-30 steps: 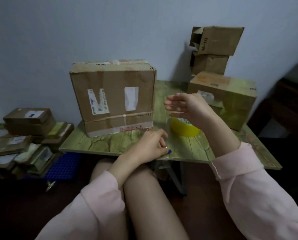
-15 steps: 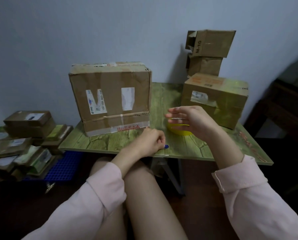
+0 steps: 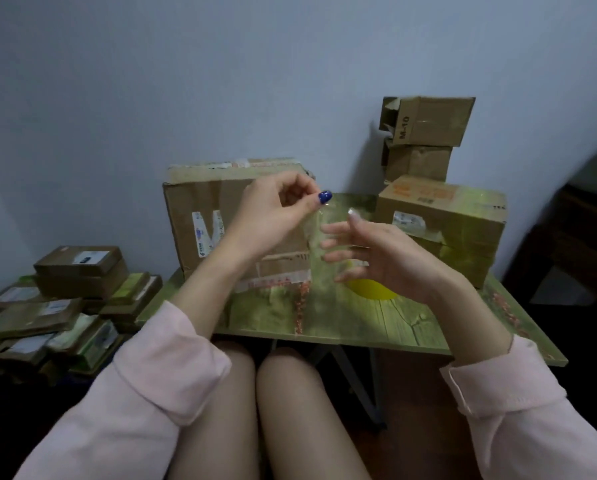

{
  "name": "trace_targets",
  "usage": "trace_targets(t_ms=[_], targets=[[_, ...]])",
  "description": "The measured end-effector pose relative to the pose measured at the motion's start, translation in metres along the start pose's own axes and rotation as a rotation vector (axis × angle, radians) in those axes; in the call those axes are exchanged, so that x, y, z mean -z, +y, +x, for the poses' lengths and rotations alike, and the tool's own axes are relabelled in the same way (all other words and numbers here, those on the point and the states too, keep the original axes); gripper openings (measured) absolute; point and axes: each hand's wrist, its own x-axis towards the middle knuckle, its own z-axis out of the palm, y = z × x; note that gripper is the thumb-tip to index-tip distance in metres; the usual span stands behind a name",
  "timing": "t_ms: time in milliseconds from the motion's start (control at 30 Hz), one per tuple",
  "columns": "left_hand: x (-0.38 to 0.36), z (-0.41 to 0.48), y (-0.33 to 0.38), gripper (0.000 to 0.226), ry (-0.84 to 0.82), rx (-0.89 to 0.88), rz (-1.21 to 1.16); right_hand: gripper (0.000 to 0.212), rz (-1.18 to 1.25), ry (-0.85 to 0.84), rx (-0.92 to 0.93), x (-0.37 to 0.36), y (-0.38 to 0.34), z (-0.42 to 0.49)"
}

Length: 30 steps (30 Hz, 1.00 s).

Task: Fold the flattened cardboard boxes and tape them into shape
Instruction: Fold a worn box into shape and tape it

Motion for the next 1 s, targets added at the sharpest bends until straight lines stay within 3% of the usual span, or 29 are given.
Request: trace_targets(t_ms=[133,233,433,600,700,800,900,1000], targets=[[0.024,0.008,0.000,0.013,0.125,-0.013,0.051,0.027,-0.133,-0.024,0.049,-0.001,-0.014,0.012],[0.039,0.009,-0.003,0.014,0.225,-0.039,0.146,0.019,-0.188,-0.005,0.038,0.000,-0.026,0.027],[0.082,0.023,-0.007,0.014,0.499,-0.055,0.153,0.041,-0.177,-0.136,0.112,-0.016,-0.073,0.060],[0.113,0.039,-0.016,0.011,0.638,-0.041,0.211,0.042,-0.317,-0.147,0.103,-0.027,-0.111,0.091],[0.130,0.048,-0.018,0.013,0.680,-0.037,0.268,0.018,-0.442,-0.130,0.072,-0.032,-0.129,0.112],[0.139,0.050,-0.025,0.015,0.706,-0.013,0.348,0.023,-0.475,-0.158,-0.010,-0.036,-0.135,0.135],[0.142,0.049,-0.036,0.015,0.687,0.101,0.324,0.008,-0.399,-0.200,-0.078,-0.037,-0.129,0.154],[0.141,0.047,-0.048,0.019,0.648,0.209,0.270,0.008,-0.354,-0.193,-0.091,-0.035,-0.124,0.168]])
